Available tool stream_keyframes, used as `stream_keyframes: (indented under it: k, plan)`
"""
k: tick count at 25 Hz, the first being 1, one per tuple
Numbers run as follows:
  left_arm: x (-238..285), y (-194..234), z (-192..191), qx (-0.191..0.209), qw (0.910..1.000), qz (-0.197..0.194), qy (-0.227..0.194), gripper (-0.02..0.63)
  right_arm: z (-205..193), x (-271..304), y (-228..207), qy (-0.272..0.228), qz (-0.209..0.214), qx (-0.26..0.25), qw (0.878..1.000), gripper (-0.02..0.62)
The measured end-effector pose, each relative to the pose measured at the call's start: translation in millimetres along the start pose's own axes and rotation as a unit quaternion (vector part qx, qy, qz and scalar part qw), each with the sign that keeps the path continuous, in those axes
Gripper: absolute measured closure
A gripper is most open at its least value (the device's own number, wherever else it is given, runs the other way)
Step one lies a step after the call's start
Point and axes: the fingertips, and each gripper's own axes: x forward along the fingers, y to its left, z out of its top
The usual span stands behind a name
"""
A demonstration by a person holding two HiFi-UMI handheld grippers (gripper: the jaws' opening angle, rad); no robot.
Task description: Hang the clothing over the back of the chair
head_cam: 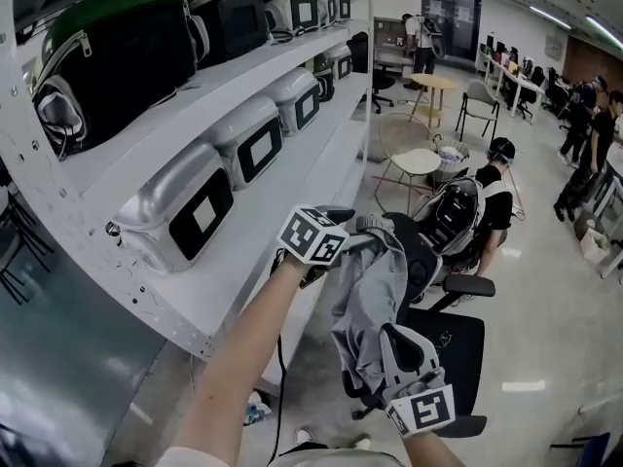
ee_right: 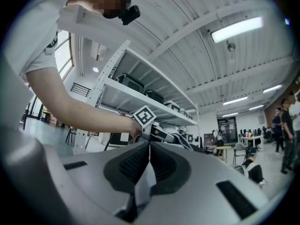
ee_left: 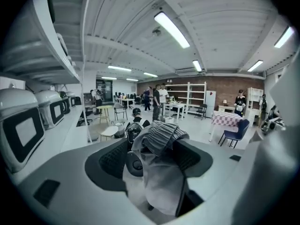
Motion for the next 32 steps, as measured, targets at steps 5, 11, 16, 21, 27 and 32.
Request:
stream_keyframes:
  k: [5,11,16,21,27,32]
  plan:
    - [-15.8,8.5,-3.0,-0.023,0.9991,0.017,-0.032,0.319,-2.2,1.6,1.9,0.003,0.004,0.003,1.000,0.578]
    - [-41.7,48.1,15.4,-0.102,0.9846,0.089,-0.110,0.319,-2.4,1.9,9.0,0.004,0.013,0.005,1.000,0.578]
    - [-35.5,28.2,-14.2,-0.050,0.9917,0.107,-0.051,0.319,-4.4,1.4,9.6,0.007,0.011,0.006,1.000,0.578]
    - [-34.2,5.9,-57.0,-0.119,0.9926,0.023,-0.009,0.321,-4.1,1.6,9.7,0.004,0.010,0.006,1.000,0.577]
    - [-66.2,-12.7,-54.9,-0.059,0.9947,0.071,-0.046,0.321,-0.7,1.9,12.5,-0.002,0.011,0.005,1.000,0.578]
    - [-87.1,-70.0,-35.0,-0.018,0.9837,0.130,-0.123,0.346,4.9,4.9,2.3,-0.010,-0.002,-0.006,1.000,0.578]
